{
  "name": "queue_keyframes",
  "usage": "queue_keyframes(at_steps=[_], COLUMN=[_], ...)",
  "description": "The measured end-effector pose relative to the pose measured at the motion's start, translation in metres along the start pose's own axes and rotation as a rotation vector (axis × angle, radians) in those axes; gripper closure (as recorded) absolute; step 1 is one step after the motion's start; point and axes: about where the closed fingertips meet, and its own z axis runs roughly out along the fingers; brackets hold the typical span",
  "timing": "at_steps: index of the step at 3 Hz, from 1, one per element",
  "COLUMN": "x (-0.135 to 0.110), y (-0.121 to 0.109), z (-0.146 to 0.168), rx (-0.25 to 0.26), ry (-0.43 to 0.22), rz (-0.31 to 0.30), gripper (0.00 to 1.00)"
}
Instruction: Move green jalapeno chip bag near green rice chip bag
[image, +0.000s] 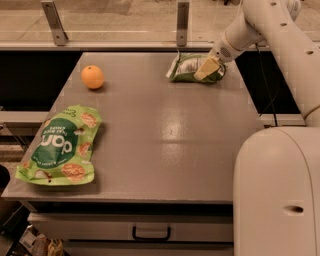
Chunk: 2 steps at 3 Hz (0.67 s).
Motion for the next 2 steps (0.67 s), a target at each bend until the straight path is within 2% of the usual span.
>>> queue_keyframes(at_steps=[2], x=[0.0002], y=[0.0024], z=[0.0072], rx=[-0.010], ry=[0.003], rz=[0.000], gripper=[0.88])
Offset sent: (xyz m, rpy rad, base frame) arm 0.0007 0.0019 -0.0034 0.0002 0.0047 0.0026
